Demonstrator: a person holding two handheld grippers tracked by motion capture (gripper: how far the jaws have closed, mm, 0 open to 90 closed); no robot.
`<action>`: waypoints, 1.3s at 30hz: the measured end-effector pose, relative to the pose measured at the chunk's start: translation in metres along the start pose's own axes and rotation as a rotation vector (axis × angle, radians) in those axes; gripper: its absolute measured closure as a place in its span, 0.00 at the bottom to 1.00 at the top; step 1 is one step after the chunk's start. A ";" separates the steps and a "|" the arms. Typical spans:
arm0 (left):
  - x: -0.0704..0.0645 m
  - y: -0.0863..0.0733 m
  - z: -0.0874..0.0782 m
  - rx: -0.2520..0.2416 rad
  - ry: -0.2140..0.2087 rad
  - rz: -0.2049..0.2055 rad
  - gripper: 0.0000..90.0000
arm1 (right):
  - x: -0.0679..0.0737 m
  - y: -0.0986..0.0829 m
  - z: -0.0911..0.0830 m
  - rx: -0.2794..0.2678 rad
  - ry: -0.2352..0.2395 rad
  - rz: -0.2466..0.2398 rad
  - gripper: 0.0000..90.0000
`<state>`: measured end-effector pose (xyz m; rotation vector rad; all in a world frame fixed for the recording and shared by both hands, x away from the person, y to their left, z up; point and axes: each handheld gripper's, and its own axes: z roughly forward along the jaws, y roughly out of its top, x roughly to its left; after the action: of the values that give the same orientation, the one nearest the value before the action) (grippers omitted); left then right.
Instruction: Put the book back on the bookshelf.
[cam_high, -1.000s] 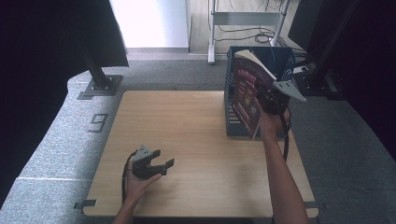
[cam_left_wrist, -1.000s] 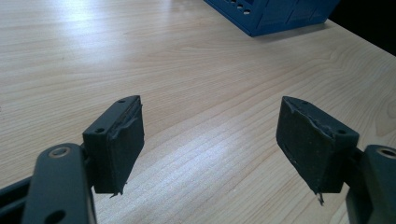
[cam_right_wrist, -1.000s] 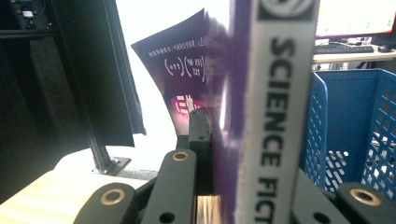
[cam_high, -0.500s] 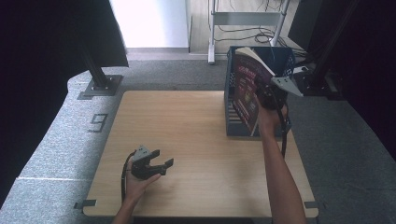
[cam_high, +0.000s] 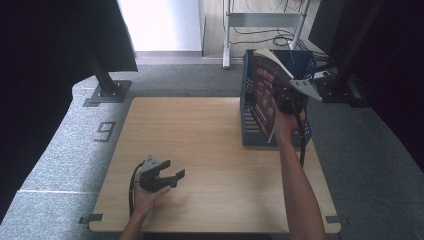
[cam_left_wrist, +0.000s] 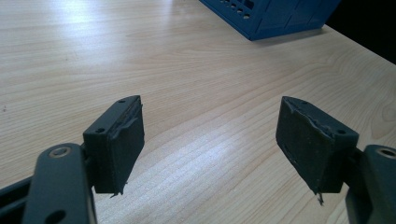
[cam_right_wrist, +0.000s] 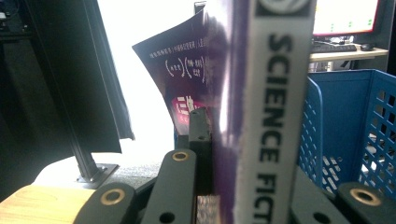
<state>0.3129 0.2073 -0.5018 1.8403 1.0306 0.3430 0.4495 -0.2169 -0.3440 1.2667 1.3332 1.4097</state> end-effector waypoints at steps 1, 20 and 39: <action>0.000 0.000 0.000 0.000 -0.001 0.000 0.26 | -0.001 -0.001 0.002 0.001 -0.003 0.001 0.91; 0.001 0.001 -0.005 -0.007 0.001 -0.003 0.26 | 0.001 -0.004 0.017 0.000 -0.002 0.004 0.91; 0.004 0.000 -0.007 -0.014 0.007 -0.012 0.26 | 0.003 -0.003 0.035 -0.008 -0.017 -0.005 0.91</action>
<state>0.3110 0.2150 -0.4989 1.8209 1.0412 0.3488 0.4827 -0.2068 -0.3483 1.2666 1.3175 1.3965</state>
